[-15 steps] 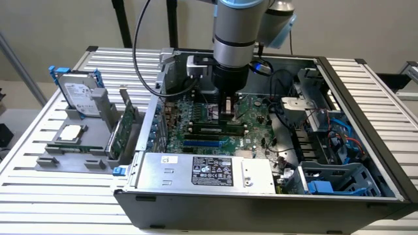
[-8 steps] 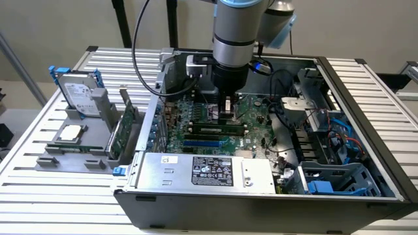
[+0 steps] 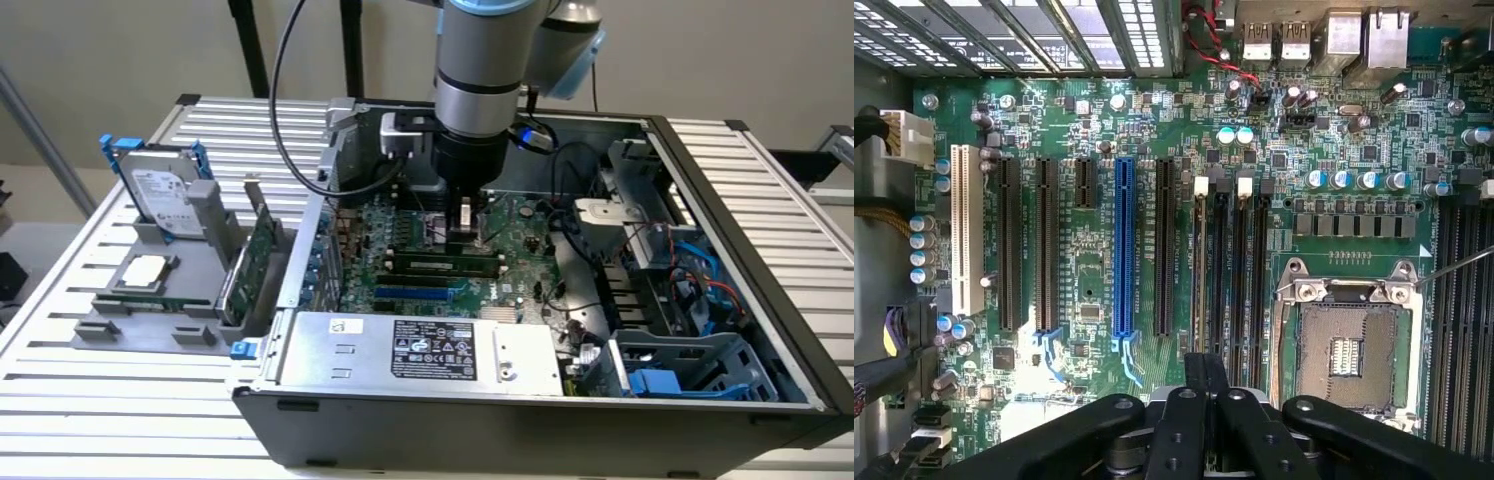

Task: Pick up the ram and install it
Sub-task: 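Press down the ram until it locks into place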

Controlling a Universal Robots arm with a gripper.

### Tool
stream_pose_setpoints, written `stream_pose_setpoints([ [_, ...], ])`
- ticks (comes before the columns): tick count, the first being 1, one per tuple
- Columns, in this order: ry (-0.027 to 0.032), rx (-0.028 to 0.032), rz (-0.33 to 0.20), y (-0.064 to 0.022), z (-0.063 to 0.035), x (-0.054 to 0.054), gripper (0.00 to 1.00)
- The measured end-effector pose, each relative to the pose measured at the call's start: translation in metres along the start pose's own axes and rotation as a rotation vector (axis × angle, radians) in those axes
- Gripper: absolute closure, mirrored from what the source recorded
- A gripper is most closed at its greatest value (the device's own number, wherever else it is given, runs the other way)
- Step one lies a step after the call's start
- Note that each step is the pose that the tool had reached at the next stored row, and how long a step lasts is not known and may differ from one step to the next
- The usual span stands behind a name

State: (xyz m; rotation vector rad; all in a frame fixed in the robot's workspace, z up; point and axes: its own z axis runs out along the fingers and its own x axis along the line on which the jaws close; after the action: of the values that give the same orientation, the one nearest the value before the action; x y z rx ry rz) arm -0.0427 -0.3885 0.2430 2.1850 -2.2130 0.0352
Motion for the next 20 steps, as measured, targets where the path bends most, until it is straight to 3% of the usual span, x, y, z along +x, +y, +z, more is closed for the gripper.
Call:
stream_pose_setpoints([
  [6,0.0002,0.0,0.0,0.0016,0.0019,0.0,1.0],
  [20,0.0014,-0.0006,0.0,0.0028,0.0201,-0.001,1.0],
])
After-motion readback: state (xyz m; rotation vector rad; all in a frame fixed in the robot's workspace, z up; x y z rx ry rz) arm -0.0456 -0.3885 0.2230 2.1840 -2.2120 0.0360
